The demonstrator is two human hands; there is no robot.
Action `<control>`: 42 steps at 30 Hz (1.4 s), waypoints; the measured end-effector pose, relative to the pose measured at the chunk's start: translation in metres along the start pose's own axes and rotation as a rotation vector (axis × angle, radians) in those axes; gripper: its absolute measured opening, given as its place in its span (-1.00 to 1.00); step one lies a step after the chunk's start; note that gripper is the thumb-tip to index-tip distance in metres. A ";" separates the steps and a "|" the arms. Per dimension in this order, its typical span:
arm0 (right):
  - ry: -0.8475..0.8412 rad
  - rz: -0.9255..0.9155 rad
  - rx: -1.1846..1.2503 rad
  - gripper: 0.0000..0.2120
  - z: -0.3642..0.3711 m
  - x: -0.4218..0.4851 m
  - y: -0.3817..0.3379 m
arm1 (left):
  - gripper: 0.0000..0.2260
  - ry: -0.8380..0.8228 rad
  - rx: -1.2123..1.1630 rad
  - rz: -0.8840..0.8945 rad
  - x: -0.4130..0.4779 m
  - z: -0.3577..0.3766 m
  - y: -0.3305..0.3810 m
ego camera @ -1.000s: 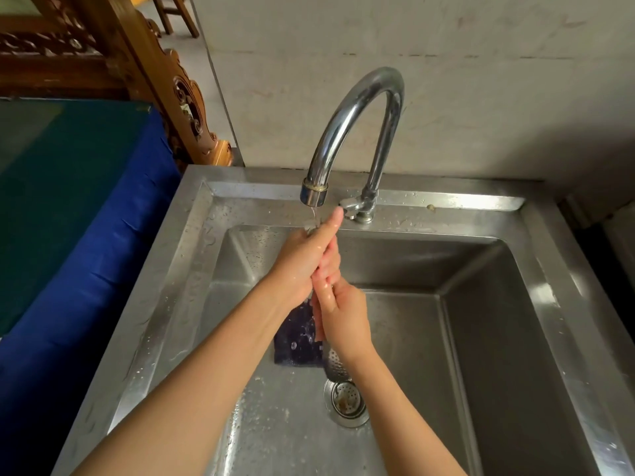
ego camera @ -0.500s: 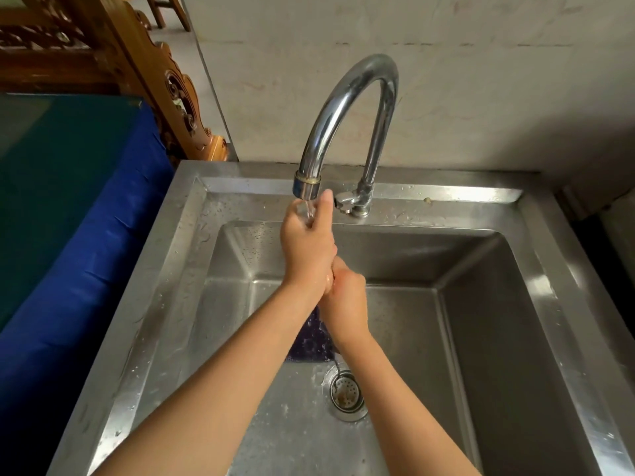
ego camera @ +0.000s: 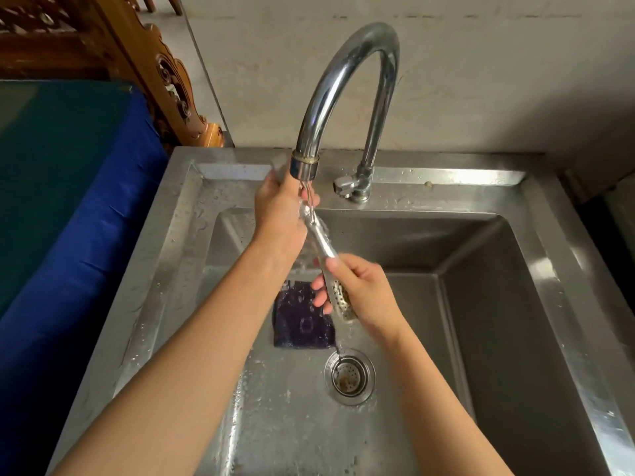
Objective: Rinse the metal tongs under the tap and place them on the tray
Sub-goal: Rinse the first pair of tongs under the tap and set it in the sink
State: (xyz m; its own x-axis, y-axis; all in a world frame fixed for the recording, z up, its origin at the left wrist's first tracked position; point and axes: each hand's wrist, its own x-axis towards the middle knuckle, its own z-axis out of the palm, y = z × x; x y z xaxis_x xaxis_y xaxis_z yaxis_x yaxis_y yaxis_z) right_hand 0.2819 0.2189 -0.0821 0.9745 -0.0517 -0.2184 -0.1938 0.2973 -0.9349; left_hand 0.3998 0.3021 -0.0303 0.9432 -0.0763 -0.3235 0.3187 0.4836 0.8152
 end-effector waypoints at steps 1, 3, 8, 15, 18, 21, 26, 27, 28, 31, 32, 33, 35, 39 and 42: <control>0.040 0.015 0.021 -0.76 0.006 0.005 -0.003 | -0.82 -0.072 0.030 -0.011 -0.004 -0.003 -0.003; 0.102 0.018 -0.019 -0.66 0.020 0.017 -0.010 | -0.80 -0.172 0.103 -0.087 -0.014 -0.011 -0.011; 0.108 0.029 -0.160 -0.62 0.036 0.035 -0.011 | -0.71 -0.001 -0.007 -0.127 -0.007 -0.021 0.000; 0.128 -0.094 0.204 -0.94 0.034 0.033 0.001 | -0.55 0.074 -0.170 -0.009 0.002 -0.016 0.039; 0.477 0.009 0.143 -0.65 0.044 0.051 -0.005 | -0.53 -0.043 -0.148 0.011 -0.010 -0.012 0.031; 0.612 0.333 0.066 -0.57 0.048 0.055 -0.009 | -0.50 -0.101 -0.062 0.016 -0.021 -0.010 0.018; 0.694 -0.044 -0.668 -0.51 0.055 0.038 -0.001 | -0.52 -0.028 -0.064 -0.086 -0.013 -0.017 0.012; 0.678 -0.127 -0.760 -0.53 0.054 0.037 -0.002 | -0.52 -0.024 -0.052 -0.086 -0.012 -0.017 0.010; 0.671 -0.163 -0.816 -0.54 0.053 0.037 -0.002 | -0.52 -0.026 -0.026 -0.072 -0.012 -0.015 0.007; 0.713 -0.044 -0.711 -0.50 0.049 0.043 -0.007 | -0.63 -0.024 0.111 0.049 -0.014 -0.005 -0.007; 0.725 0.021 -0.599 -0.49 0.048 0.046 -0.009 | -0.72 -0.021 0.201 0.094 -0.015 -0.003 -0.013; 0.727 0.085 -0.490 -0.49 0.049 0.048 -0.009 | -0.80 -0.023 0.305 0.126 -0.017 -0.003 -0.017; 0.729 0.157 -0.336 -0.51 0.050 0.051 -0.007 | -0.79 -0.041 0.464 0.165 -0.019 -0.005 -0.025; 0.750 0.058 -0.434 -0.49 0.060 0.045 0.001 | -0.83 0.046 0.473 0.128 -0.019 -0.006 -0.022; 0.730 -0.156 -0.461 -0.55 0.063 0.034 0.007 | -0.64 -0.001 0.358 -0.052 -0.008 0.002 -0.009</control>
State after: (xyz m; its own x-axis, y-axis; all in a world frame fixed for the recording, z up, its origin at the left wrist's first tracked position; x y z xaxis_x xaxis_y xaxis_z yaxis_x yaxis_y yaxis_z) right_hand 0.3206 0.2796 -0.0787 0.7085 -0.7035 -0.0559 -0.2444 -0.1703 -0.9546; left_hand 0.3900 0.2965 -0.0336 0.9249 -0.0933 -0.3687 0.3789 0.1432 0.9143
